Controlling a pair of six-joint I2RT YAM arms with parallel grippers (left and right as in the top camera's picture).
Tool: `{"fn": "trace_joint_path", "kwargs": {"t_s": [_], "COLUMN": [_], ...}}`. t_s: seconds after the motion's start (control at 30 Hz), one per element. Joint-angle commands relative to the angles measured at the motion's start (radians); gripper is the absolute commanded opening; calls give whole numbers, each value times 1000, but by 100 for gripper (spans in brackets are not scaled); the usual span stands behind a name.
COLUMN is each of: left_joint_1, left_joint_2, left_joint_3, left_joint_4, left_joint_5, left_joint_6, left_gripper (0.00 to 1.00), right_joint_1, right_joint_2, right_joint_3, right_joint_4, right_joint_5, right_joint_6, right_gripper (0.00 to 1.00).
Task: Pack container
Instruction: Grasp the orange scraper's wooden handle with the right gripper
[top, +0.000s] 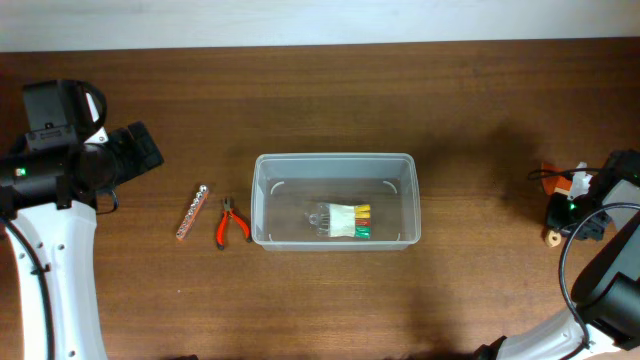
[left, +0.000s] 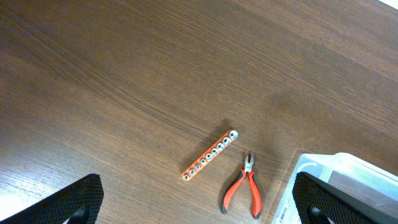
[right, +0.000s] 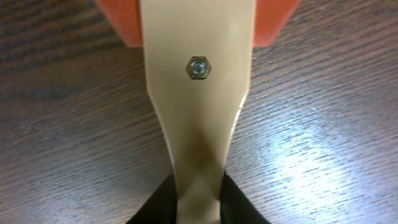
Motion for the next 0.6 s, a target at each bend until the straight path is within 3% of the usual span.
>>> {"fn": "trace_joint_path", "kwargs": {"t_s": [0.0, 0.1, 0.17, 0.37, 0.57], "left_joint_1": [3, 3, 3, 3, 3], "left_joint_2": [3, 3, 3, 3, 3], "left_joint_3": [-8, -8, -8, -8, -8], "left_joint_4": [2, 2, 2, 2, 2], "left_joint_5": [-8, -8, -8, -8, -8], "left_joint_6": [-6, -6, -6, -6, -6], "left_gripper": [99, 99, 99, 99, 99], "right_joint_1": [-3, -3, -3, -1, 51], "right_joint_2": [15, 15, 15, 14, -31], "right_joint_3": [-39, -39, -39, -19, 167], "right_joint_4": [-2, 3, 7, 7, -161], "right_joint_5": [-11, -14, -18, -72, -92], "right_joint_6": [7, 7, 7, 42, 59], "right_gripper": [18, 13, 4, 4, 4]}}
